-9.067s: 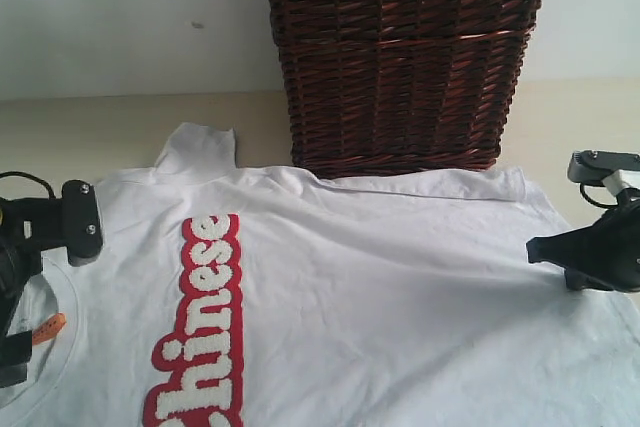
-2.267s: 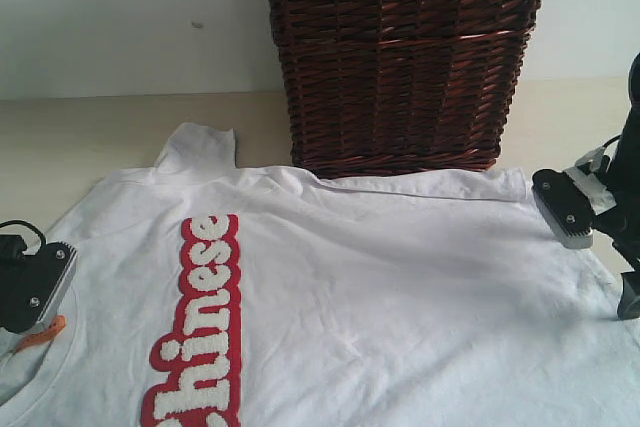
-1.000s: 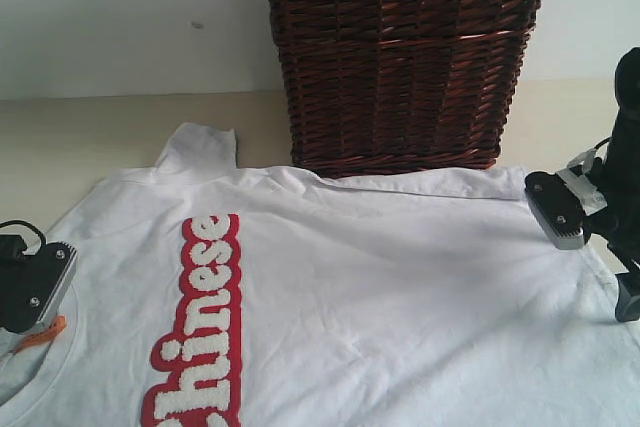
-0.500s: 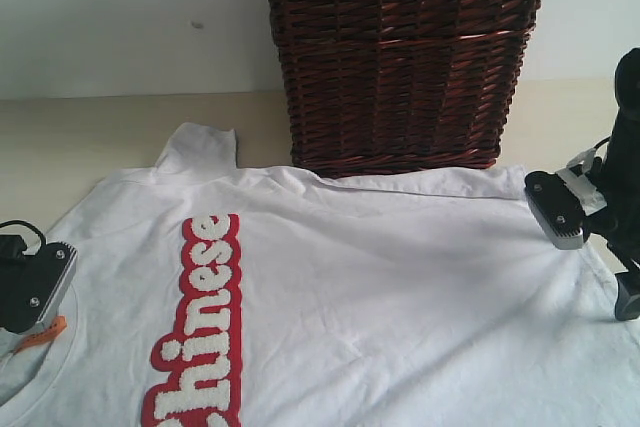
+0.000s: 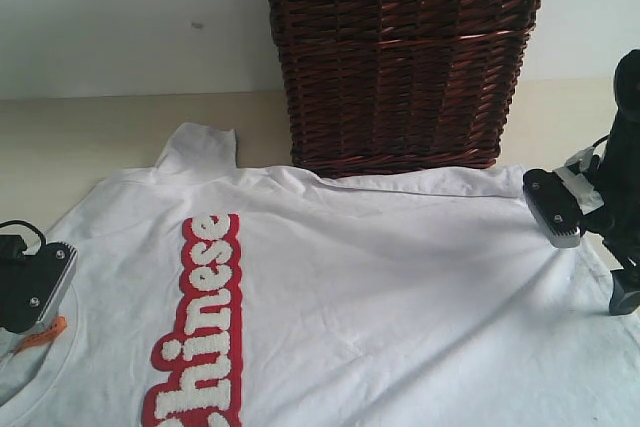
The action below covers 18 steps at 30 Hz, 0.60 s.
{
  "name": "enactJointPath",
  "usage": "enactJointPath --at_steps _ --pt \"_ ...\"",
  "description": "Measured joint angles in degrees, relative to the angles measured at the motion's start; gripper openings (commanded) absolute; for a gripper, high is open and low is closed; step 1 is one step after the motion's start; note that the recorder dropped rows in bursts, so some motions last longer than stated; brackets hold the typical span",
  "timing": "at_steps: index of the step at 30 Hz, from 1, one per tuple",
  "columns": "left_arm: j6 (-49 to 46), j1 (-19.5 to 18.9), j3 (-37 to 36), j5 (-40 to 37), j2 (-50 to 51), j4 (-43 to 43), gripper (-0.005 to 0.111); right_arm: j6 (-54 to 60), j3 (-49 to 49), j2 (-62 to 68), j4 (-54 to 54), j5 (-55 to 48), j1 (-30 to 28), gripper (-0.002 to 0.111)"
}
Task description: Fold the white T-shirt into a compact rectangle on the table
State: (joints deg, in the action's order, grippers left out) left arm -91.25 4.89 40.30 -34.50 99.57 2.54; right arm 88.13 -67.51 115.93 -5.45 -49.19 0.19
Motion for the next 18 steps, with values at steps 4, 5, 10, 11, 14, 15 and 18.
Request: enactJointPath --at_steps 4,5,10,11,14,15,18 --pt "0.00 0.00 0.00 0.00 0.00 0.00 0.105 0.00 0.00 0.00 0.00 0.93 0.00 0.102" --pt "0.00 0.00 0.00 0.00 0.00 0.00 0.105 0.00 0.00 0.00 0.00 1.17 0.00 0.099" --pt "0.00 0.00 0.00 0.00 0.00 0.00 0.105 0.00 0.00 0.00 0.00 1.47 0.00 0.060" --pt "0.00 0.00 0.00 0.00 0.00 0.00 0.105 0.00 0.00 0.00 0.00 1.47 0.00 0.050" --pt "0.00 0.00 0.00 0.00 0.00 0.00 0.105 0.00 0.00 0.00 0.00 1.23 0.00 0.020" --pt "0.00 0.00 0.00 0.00 0.00 0.00 0.105 0.00 0.00 0.00 0.00 1.13 0.00 0.011" --pt "0.00 0.00 0.00 0.00 0.00 0.00 0.105 0.00 0.00 0.00 0.11 0.25 0.00 0.000"
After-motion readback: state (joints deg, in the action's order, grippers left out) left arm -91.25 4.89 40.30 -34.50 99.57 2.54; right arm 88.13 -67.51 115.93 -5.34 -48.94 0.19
